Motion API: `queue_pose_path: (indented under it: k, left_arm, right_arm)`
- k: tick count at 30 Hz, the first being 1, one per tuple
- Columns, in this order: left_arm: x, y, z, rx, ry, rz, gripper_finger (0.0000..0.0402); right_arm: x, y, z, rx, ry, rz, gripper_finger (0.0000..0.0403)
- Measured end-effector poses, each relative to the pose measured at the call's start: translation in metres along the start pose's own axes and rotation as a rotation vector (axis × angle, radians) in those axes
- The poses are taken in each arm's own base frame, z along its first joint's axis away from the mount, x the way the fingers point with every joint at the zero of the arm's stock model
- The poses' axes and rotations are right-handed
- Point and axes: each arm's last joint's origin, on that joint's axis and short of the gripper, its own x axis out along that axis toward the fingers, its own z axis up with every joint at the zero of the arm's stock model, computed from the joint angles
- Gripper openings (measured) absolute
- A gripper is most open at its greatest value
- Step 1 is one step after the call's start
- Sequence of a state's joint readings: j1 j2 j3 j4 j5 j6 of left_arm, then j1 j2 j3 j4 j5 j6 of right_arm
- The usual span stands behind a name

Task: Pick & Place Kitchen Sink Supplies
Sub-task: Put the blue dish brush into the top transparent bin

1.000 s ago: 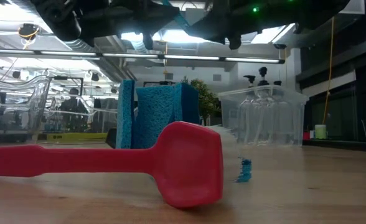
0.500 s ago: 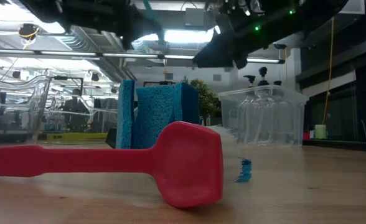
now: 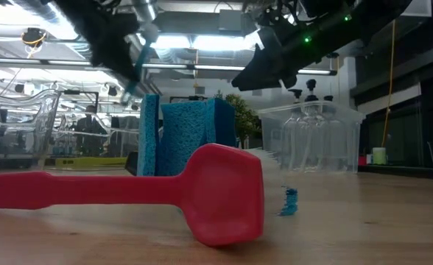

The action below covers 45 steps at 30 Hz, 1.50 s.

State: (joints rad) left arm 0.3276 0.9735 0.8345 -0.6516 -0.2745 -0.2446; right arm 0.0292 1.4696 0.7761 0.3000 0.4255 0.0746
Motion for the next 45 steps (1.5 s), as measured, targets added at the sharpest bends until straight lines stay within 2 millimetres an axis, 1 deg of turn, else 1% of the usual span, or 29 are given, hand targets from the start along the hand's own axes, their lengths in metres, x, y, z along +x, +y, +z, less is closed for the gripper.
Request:
queue_pose_path:
  k: [5, 10, 14, 20, 25, 35, 39, 45]
  left_arm:
    - [0.011, 0.007, -0.014, -0.029, 0.193, 0.092, 0.0014]
    - [0.025, 0.014, -0.023, -0.038, 0.351, 0.166, 0.0014]
    - [0.037, 0.02, -0.028, -0.033, 0.464, 0.187, 0.0014]
    - [0.054, 0.027, -0.034, 0.026, 0.611, 0.181, 0.0018]
    - [0.067, 0.033, -0.037, 0.046, 0.672, 0.207, 0.0018]
    - [0.088, 0.042, -0.044, 0.016, 0.777, 0.236, 0.0018]
    - [0.093, 0.044, -0.045, 0.019, 0.792, 0.237, 0.0019]
    - [0.095, 0.044, -0.044, 0.039, 0.774, 0.266, 0.002]
  right_arm:
    - [0.0, 0.0, -0.002, -0.004, 0.02, -0.002, 0.0189]
    - [0.0, 0.0, -0.006, 0.009, 0.055, -0.005, 0.0189]
    - [0.0, -0.001, -0.007, 0.015, 0.063, -0.006, 0.0189]
    - [0.0, -0.001, -0.008, 0.015, 0.081, -0.008, 0.0189]
    - [0.0, -0.001, -0.009, 0.014, 0.083, -0.008, 0.0189]
    - [0.0, -0.001, -0.009, 0.014, 0.085, -0.008, 0.0189]
    - [0.0, -0.001, -0.009, 0.014, 0.085, -0.008, 0.0189]
    - [0.0, -0.001, -0.009, 0.014, 0.085, -0.008, 0.0189]
